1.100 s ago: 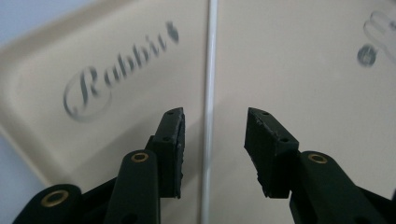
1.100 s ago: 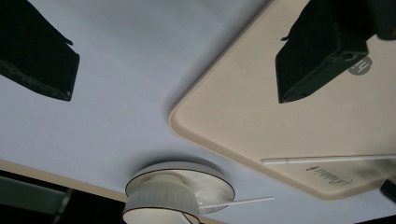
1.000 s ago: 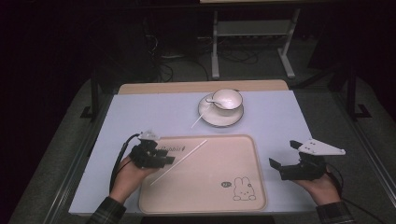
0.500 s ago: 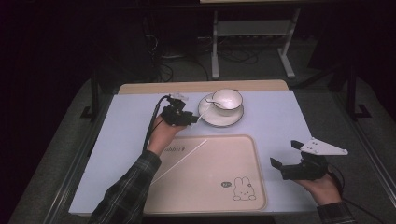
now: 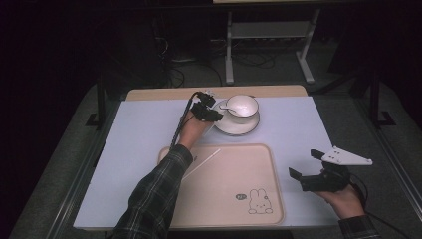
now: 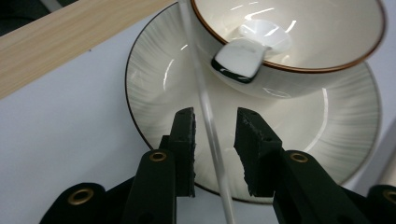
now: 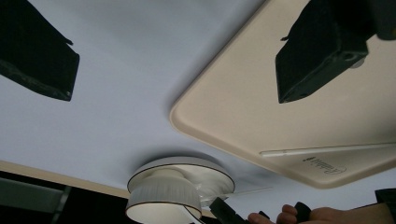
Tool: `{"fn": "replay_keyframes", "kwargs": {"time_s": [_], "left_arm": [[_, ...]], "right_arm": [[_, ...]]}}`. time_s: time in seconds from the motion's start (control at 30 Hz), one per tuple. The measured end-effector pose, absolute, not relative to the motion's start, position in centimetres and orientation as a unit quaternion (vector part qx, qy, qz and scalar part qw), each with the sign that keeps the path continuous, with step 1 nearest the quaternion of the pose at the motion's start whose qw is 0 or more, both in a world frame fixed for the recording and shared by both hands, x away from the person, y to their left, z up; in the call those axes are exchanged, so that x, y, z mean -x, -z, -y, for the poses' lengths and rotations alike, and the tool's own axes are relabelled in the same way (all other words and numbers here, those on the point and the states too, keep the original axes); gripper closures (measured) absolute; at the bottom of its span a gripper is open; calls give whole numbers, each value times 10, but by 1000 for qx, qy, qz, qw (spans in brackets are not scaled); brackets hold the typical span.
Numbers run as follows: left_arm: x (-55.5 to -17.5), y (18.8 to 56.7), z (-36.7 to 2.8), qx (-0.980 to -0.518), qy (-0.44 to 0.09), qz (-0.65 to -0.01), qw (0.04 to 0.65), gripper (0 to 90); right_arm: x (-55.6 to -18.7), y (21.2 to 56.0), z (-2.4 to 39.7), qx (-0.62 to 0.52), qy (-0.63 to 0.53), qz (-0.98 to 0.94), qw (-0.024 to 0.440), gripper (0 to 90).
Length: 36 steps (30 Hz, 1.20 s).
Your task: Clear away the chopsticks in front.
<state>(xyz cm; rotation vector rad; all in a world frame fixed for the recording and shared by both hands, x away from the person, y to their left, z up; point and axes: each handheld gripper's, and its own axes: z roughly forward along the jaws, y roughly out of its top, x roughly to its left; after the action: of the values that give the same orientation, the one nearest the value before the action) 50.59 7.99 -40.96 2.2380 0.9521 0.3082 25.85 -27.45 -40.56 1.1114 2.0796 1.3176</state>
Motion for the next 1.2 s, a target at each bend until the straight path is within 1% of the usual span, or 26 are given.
{"fn": "replay_keyframes", "kwargs": {"time_s": [0.17, 0.27, 0.4, 0.5, 0.63, 0.93, 1.2], "left_arm": [[-509, 419, -74, -859, -114, -371, 333, 684], [-510, 424, -71, -865, -121, -369, 319, 725], [-511, 426, -71, -862, -132, -373, 318, 808], [-513, 426, -72, -855, -139, -386, 318, 838], [-515, 421, -77, -848, -143, -393, 325, 846], [-507, 400, -110, -843, -133, -405, 328, 848], [-484, 385, -155, -830, -131, -418, 346, 851]], "right_arm": [[-259, 406, 274, -401, -478, -751, 217, 0], [-259, 406, 274, -402, -478, -751, 216, 0], [-259, 405, 274, -401, -478, -751, 217, 0], [-259, 406, 275, -402, -478, -750, 216, 0], [-259, 406, 275, -401, -479, -750, 216, 0], [-258, 406, 276, -401, -479, -750, 217, 0], [-258, 406, 275, -402, -475, -751, 219, 0]]}}
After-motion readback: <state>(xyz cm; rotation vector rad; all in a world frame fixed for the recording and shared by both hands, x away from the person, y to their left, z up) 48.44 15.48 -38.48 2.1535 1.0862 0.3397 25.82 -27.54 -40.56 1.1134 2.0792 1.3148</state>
